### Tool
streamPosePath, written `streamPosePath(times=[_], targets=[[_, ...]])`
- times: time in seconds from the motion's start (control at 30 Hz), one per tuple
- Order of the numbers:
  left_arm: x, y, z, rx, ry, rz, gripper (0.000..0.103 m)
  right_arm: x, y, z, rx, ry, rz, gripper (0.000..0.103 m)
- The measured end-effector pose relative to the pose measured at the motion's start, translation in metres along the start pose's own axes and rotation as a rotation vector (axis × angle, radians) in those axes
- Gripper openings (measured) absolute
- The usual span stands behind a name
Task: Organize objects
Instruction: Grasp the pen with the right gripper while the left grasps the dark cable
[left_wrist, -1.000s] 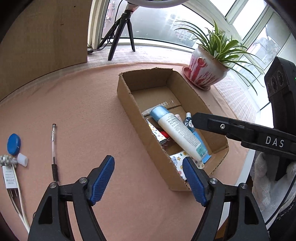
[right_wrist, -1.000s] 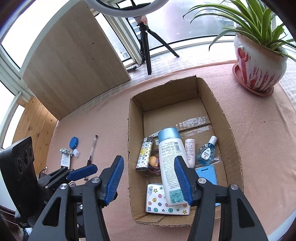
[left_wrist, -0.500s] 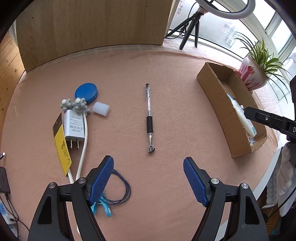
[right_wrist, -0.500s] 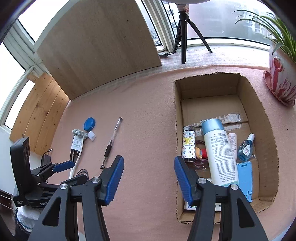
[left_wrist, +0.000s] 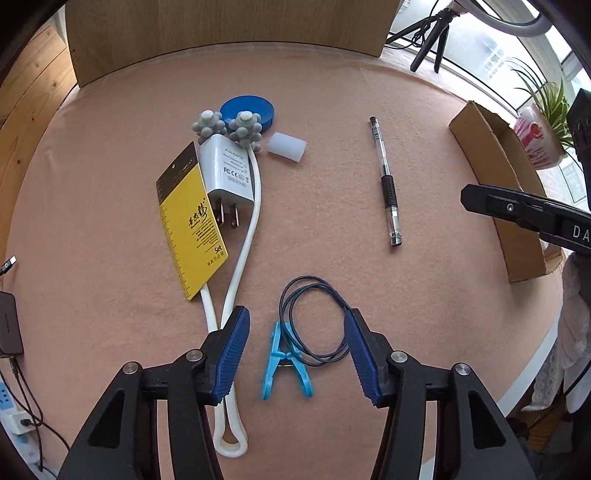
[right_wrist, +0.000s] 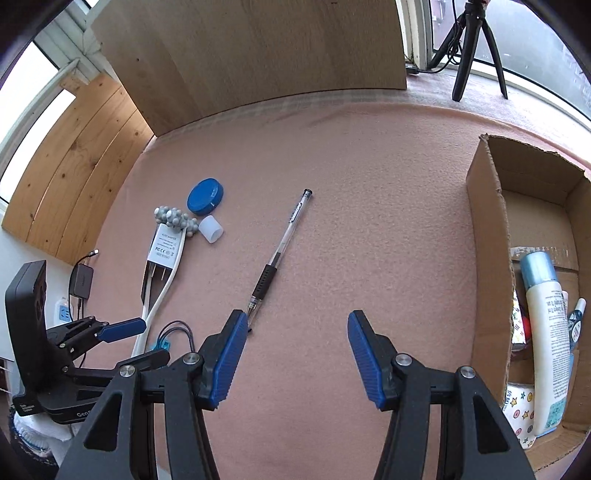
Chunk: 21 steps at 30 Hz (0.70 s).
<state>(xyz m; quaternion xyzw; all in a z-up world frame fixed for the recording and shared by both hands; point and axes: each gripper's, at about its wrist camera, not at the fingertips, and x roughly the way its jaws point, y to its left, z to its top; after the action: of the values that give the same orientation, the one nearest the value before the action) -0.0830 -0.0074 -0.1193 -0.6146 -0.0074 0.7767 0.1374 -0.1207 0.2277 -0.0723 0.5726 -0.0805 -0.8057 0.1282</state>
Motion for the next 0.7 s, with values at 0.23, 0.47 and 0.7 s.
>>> streamPosePath(times=[0.23,0.47,0.7], targets=[[0.01,-0.006,-0.003,0.033,0.029,-0.006,0.039,0.034,0.013,0.019,-0.001,0.054,-0.023,0.047],[0.014,-0.015,-0.007,0.04,0.033,-0.018,0.029,0.059,0.016,0.032,0.043,0.102,-0.019,0.04],[0.011,-0.017,-0.012,0.016,0.011,-0.041,0.013,0.069,0.022,0.035,0.025,0.115,-0.053,0.033]])
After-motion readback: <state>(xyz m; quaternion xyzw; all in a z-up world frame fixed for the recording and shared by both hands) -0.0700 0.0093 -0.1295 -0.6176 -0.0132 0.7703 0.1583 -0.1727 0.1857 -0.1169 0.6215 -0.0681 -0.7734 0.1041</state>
